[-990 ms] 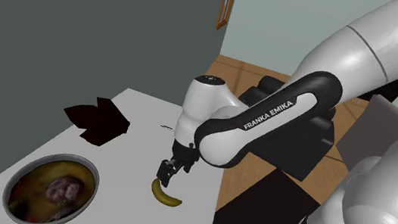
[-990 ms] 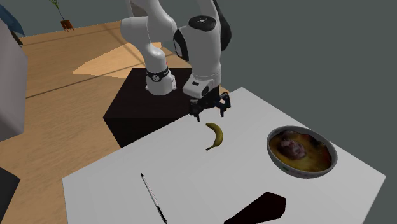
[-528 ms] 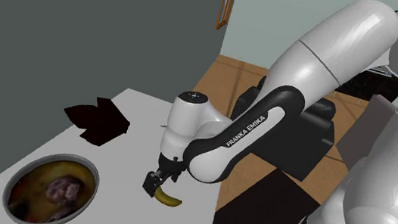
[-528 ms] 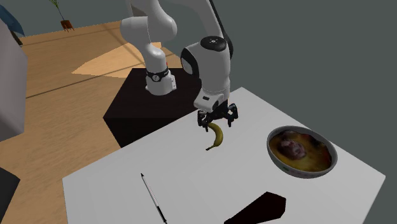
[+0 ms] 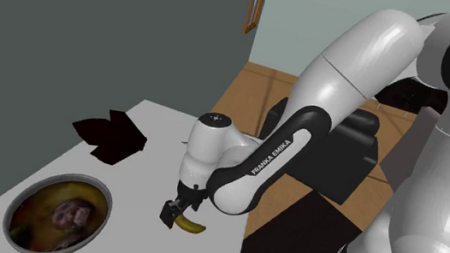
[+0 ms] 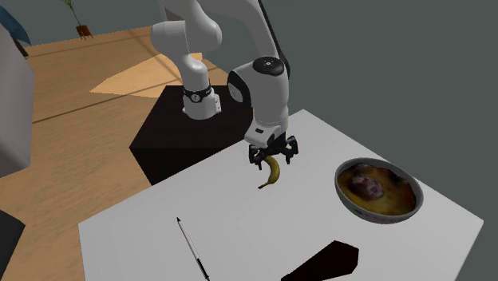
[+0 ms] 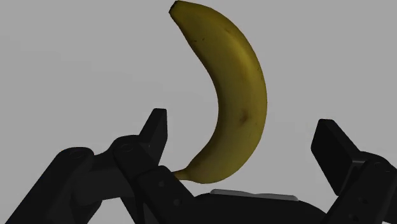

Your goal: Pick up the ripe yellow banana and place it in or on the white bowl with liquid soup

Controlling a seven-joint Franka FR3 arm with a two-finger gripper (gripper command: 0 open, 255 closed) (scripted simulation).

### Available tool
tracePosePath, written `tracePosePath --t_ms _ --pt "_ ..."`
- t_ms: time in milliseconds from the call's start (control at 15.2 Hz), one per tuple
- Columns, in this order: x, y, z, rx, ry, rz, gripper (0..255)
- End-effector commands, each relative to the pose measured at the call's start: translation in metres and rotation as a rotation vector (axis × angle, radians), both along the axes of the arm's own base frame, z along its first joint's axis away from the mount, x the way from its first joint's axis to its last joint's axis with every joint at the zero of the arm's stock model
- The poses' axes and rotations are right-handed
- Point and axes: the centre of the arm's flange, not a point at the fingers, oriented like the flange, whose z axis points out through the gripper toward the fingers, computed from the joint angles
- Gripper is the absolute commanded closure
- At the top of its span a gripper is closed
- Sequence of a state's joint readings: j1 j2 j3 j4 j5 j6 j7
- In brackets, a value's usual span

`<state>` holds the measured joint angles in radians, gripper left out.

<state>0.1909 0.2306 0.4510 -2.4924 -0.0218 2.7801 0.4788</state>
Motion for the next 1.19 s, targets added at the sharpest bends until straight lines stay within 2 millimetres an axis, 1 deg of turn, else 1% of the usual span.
tracePosePath --t_ms 0,132,198,792,1122 --pt "0.0 0.0 0.0 0.0 0.0 0.0 0" --pt "0.0 0.0 0.0 0.0 0.0 0.0 0" --pt "0.0 0.0 0.0 0.0 0.0 0.0 255" --pt "0.0 0.0 0.0 0.0 0.0 0.0 255" --pt "0.0 0.0 0.026 0.0 0.0 0.0 255"
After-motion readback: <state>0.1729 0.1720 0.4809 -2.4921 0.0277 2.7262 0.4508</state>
